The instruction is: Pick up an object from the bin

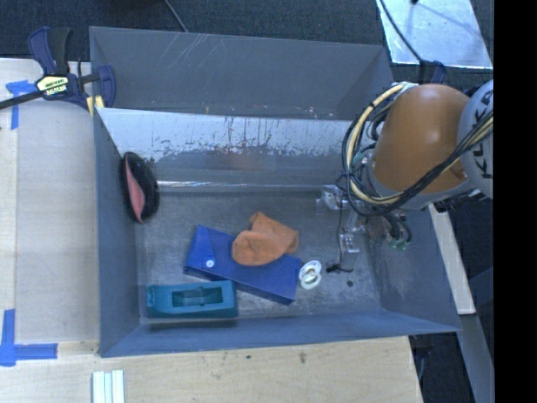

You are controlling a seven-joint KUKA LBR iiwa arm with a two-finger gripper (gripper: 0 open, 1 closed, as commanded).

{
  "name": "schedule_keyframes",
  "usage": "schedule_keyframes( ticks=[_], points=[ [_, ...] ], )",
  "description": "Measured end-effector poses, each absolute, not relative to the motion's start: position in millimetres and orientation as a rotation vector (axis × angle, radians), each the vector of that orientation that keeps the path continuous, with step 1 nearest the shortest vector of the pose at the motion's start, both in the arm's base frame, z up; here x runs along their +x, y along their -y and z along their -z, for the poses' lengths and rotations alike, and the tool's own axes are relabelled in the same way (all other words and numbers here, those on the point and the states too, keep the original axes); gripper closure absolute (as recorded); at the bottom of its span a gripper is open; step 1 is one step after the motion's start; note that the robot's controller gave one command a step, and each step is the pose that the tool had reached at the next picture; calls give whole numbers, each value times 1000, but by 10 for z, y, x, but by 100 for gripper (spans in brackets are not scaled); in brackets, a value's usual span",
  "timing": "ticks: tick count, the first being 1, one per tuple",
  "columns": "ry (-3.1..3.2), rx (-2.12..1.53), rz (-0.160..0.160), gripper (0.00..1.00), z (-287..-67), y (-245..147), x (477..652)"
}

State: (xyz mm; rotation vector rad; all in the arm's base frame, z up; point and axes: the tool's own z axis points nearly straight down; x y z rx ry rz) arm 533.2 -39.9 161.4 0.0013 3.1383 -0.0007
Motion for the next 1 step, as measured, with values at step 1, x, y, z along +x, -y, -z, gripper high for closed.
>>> schedule_keyframes(
  ticks=[1],
  points=[
    [-3131, -100, 2, 0, -1131, 73, 5387]
  ],
)
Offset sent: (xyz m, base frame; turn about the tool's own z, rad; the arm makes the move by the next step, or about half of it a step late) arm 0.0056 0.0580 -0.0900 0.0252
